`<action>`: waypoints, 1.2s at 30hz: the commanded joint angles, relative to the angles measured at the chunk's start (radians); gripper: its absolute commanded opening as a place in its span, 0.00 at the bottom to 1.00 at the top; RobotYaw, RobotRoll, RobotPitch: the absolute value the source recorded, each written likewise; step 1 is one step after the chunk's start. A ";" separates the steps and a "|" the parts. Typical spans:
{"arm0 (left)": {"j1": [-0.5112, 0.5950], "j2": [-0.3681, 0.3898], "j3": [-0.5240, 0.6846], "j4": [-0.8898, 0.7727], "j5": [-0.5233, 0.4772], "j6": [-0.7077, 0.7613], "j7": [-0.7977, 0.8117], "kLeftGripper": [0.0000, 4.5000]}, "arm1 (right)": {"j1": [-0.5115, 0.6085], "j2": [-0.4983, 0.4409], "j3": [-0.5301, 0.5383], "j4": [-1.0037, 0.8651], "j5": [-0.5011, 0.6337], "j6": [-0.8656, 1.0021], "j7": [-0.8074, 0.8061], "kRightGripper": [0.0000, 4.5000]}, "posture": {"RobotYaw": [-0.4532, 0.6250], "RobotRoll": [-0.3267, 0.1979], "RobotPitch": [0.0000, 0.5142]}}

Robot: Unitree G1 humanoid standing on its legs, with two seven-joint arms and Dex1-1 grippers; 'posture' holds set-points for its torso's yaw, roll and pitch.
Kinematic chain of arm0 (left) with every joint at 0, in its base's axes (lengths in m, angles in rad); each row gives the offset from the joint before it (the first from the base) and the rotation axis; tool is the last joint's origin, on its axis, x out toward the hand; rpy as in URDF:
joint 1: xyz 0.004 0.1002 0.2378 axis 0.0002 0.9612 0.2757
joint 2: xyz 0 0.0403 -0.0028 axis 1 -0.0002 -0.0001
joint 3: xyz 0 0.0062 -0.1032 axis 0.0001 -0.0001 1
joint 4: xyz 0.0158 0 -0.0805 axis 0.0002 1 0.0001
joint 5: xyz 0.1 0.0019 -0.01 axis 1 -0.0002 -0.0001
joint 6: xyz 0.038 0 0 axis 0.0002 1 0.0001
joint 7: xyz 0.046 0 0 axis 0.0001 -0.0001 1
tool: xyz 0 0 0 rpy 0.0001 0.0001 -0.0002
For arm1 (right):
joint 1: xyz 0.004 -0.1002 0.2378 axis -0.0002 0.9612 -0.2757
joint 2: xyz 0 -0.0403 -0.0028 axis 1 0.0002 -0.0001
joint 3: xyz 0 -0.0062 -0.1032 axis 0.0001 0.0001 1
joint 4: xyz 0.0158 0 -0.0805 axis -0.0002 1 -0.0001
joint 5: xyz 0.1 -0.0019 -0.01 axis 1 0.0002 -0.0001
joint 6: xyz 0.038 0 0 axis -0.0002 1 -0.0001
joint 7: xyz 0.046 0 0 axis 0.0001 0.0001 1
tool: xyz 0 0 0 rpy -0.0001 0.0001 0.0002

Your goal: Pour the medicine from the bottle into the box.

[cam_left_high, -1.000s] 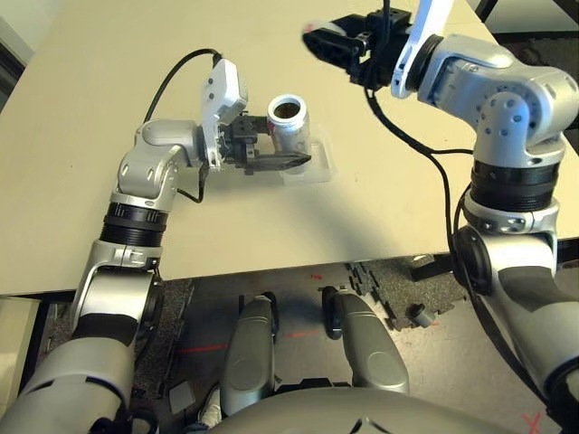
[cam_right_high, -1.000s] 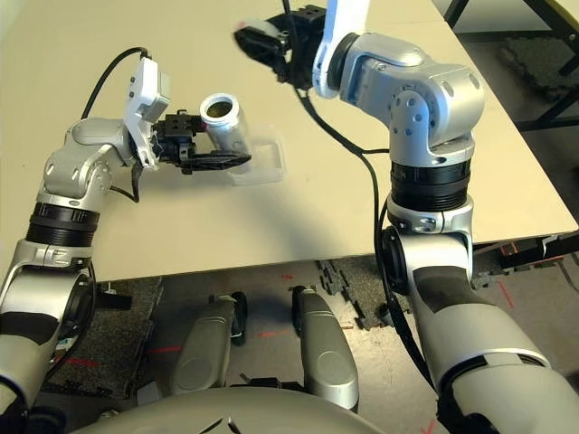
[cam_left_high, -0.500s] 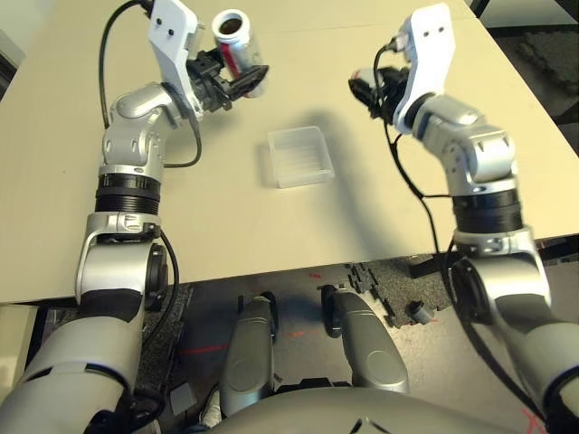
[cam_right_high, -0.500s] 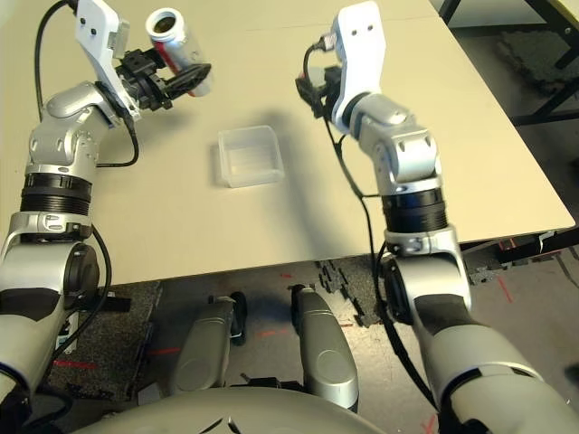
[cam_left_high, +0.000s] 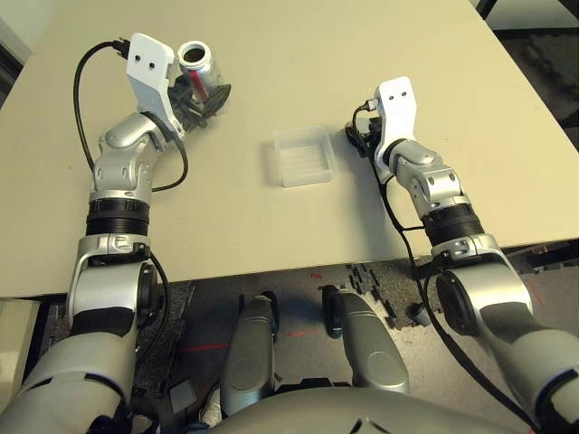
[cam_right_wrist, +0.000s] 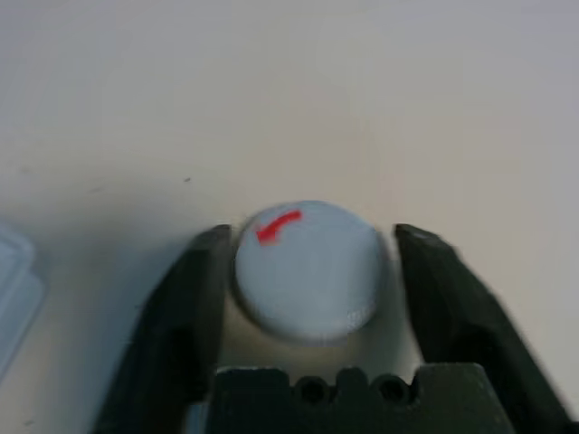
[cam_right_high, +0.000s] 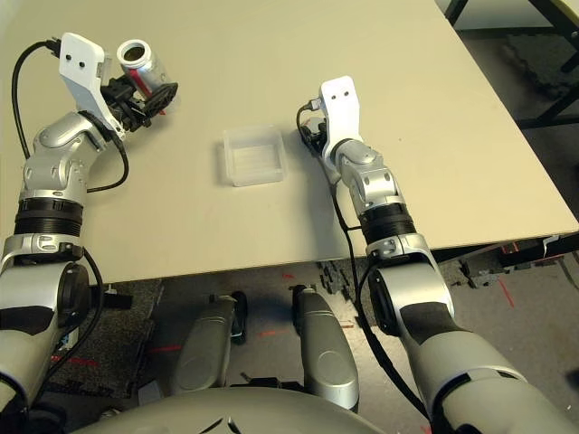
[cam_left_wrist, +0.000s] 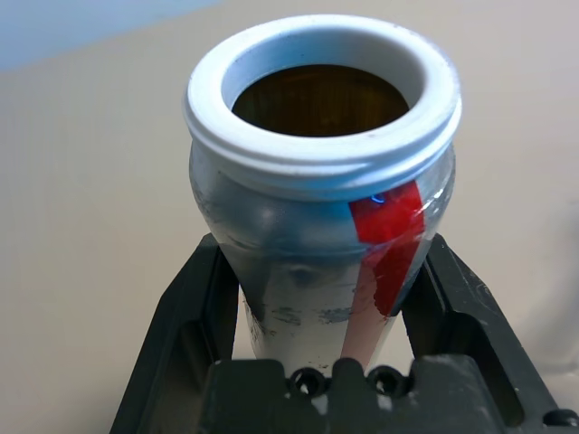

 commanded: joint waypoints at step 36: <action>-0.636 0.096 -1.017 0.551 1.414 -0.930 0.858 0.61 | 0.200 -0.251 0.124 -0.924 0.382 0.837 0.311 1.00 | 0.42 0.62 0.37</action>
